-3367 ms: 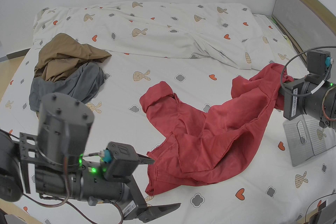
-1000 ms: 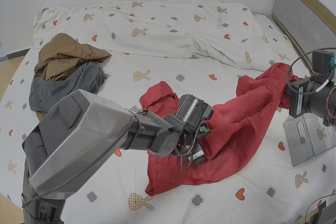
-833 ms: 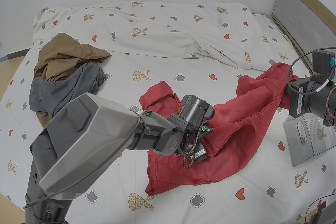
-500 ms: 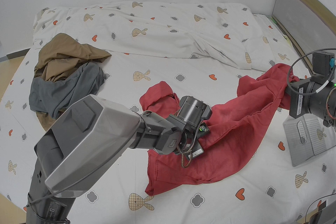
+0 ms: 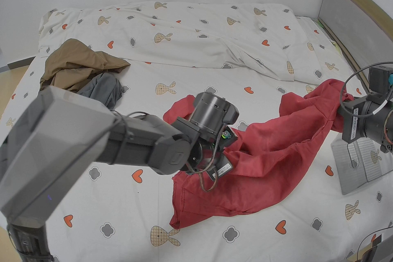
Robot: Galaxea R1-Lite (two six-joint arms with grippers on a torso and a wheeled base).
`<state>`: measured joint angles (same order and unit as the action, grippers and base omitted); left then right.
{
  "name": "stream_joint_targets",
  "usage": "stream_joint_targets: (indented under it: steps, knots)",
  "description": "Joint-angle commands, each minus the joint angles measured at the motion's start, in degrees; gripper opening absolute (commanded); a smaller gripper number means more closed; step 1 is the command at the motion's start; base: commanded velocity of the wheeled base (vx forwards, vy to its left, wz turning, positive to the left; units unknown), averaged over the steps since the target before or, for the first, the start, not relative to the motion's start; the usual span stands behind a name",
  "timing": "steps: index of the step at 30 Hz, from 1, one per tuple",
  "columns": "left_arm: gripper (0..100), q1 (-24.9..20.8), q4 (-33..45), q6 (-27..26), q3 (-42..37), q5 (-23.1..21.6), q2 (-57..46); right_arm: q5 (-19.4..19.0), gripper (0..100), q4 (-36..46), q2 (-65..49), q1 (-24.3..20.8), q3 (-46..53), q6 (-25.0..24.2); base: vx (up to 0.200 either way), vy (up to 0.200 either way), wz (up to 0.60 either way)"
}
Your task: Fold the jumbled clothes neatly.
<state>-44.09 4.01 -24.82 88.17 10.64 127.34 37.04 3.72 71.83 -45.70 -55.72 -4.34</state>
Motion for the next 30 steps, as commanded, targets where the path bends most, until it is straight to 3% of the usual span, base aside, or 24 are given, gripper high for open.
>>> stream_joint_targets:
  steps: [1, 10, 16, 20, 22, 30]
  knots:
    - [0, 0.06, -0.32, 3.9, -11.27, 4.47, -18.36, 0.14, 0, -0.11, -0.28, 1.67, 0.79, -0.05, 0.0, 0.0, 0.0]
    - [0, 5.42, -0.41, 4.87, -15.49, 8.87, -29.61, 0.41, 0, -8.9, 6.66, 7.12, -2.9, 0.03, 0.0, 0.0, 0.0]
    - [0, 6.74, -0.41, 6.54, -19.36, 9.22, -34.09, 0.49, 0, -9.52, 6.84, 7.21, -4.39, 0.03, 0.0, 0.0, 0.0]
    - [0, 4.02, -0.41, 6.8, -23.75, 9.22, -38.66, 0.41, 0, -9.34, 4.81, 5.01, -3.43, 0.03, 0.0, 0.0, 0.0]
    - [0, 1.73, -0.32, 6.71, -26.91, 9.31, -41.39, 0.41, 0, -9.34, 2.88, 1.85, -1.85, 0.03, 0.0, 0.0, 0.0]
    - [0, -0.64, 0.03, 6.63, -31.92, 10.72, -49.56, 0.76, 0, -9.43, 1.3, -3.96, -1.93, 0.12, 0.0, 0.0, 0.0]
